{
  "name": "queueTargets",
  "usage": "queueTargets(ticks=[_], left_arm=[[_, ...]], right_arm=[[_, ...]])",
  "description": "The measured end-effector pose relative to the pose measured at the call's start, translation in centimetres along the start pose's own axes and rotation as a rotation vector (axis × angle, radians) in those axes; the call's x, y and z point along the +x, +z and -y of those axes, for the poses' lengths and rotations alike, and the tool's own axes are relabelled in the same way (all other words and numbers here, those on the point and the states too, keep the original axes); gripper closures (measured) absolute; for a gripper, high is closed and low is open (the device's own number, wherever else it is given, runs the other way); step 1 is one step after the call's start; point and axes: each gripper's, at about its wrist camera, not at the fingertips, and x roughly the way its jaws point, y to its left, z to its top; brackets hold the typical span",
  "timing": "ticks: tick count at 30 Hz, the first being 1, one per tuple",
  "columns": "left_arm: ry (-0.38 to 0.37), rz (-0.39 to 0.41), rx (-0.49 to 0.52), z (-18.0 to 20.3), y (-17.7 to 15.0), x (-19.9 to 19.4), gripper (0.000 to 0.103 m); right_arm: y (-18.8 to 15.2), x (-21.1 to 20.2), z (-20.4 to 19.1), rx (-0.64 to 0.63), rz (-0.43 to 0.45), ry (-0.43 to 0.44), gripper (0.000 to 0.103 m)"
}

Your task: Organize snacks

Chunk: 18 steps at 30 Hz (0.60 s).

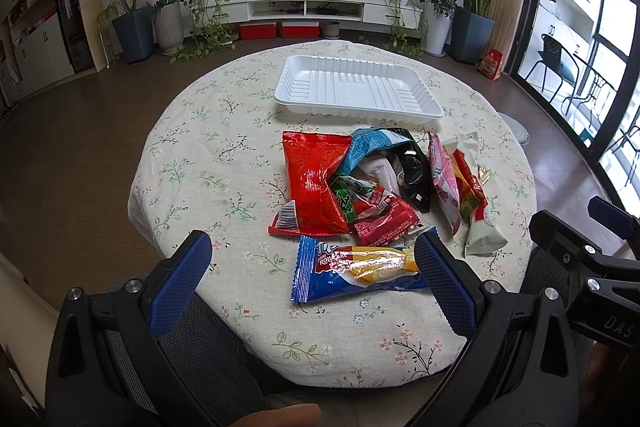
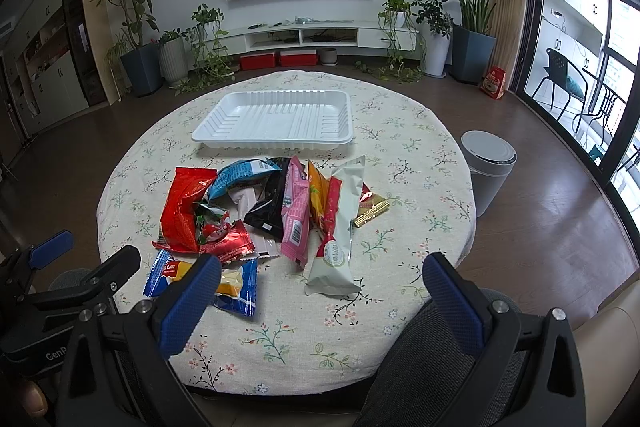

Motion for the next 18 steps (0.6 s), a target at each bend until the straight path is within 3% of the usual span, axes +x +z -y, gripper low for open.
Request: queueTargets(ticks=[18], left_arm=[[0.002, -0.002, -0.001, -0.03, -0.09, 0.22, 0.0]], right_arm=[[-0.15, 0.03, -0.11, 0.001, -0.004, 0.001, 0.0]])
